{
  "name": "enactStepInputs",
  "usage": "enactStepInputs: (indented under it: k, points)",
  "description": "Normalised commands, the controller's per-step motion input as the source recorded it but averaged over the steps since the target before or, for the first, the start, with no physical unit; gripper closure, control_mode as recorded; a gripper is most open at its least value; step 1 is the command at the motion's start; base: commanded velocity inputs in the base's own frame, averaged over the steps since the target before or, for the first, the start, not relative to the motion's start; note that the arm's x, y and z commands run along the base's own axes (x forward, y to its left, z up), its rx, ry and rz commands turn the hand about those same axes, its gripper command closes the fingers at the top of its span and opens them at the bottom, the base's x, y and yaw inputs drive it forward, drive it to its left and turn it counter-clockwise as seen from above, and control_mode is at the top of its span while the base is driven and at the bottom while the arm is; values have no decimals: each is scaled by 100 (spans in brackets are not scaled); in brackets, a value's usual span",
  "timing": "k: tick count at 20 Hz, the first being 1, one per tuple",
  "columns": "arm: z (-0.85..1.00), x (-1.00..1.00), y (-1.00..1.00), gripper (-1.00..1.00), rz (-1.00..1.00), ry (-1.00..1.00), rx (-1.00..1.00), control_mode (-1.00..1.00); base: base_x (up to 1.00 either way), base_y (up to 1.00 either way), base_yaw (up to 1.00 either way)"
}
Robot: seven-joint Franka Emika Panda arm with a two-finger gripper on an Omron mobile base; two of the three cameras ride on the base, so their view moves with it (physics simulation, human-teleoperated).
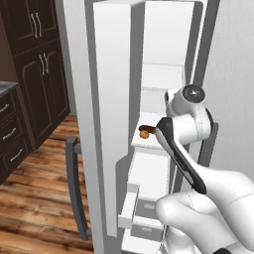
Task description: Take the sweet potato and kiwi from the highest rack and move them to the second highest rack where the lemon and tangerine are located, to maximize freezer space. Close the freezer door after rearranging.
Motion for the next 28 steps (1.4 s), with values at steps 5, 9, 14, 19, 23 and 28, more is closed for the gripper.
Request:
enactStepInputs:
  k: [5, 9, 14, 19, 23, 28]
  points:
    - [-35, 6, 0, 100, 0, 0, 0, -100, 0, 0, 0]
    - [-35, 28, 0, 100, 0, -1, 0, -100, 0, 0, 0]
    - [-29, 41, 0, 100, 0, -6, 0, -100, 0, 0, 0]
    - [-19, 41, 0, 100, 0, -1, 0, -100, 0, 0, 0]
    - [-10, 50, 0, 100, -7, 0, 0, -100, 0, 0, 0]
    - [-14, 52, 0, 100, -9, 0, 0, -100, 0, 0, 0]
